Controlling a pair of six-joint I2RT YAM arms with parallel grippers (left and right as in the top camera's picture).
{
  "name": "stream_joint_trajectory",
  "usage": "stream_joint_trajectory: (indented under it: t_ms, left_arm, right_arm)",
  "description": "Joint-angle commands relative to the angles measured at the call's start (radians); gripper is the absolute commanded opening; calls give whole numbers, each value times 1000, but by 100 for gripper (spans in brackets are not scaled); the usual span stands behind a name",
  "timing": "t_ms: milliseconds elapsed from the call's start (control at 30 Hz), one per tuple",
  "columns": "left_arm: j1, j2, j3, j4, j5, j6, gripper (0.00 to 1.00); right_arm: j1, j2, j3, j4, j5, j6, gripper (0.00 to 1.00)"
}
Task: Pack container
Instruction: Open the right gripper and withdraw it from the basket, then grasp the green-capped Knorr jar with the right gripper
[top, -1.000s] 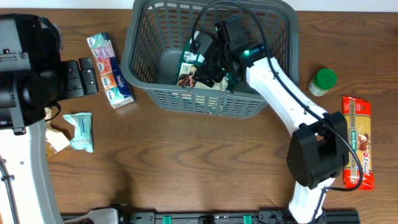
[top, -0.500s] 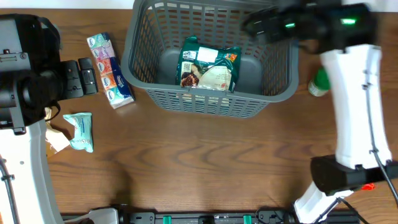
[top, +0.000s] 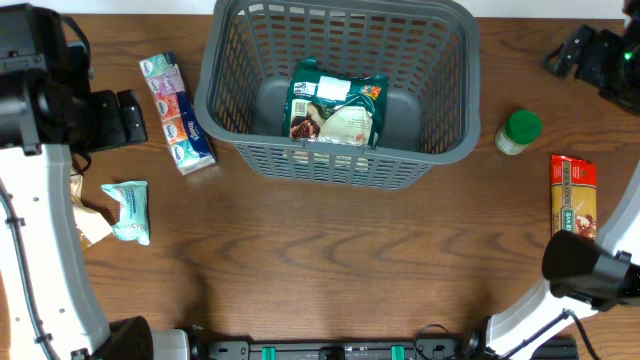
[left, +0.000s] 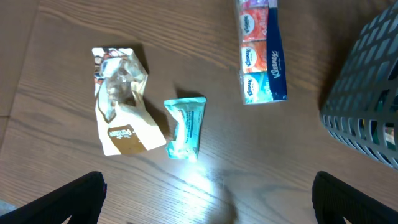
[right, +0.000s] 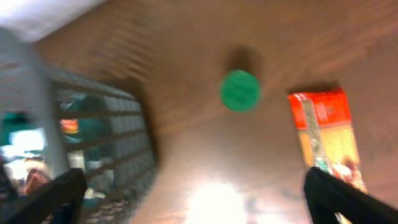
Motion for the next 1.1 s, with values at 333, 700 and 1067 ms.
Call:
stream_joint_trajectory:
  t_ms: [333,700,1067]
  left_arm:
    - [3,12,-5,-3,14,6,99]
    - [3,12,-5,3,14,5,99]
    - [3,12,-5,12,14,2,99]
  right_arm:
    - [-2,362,-44,-15,26,-19,99]
    - [1,515,-45,29,40,-20,99]
    - [9,521,-76,112,153,-5,99]
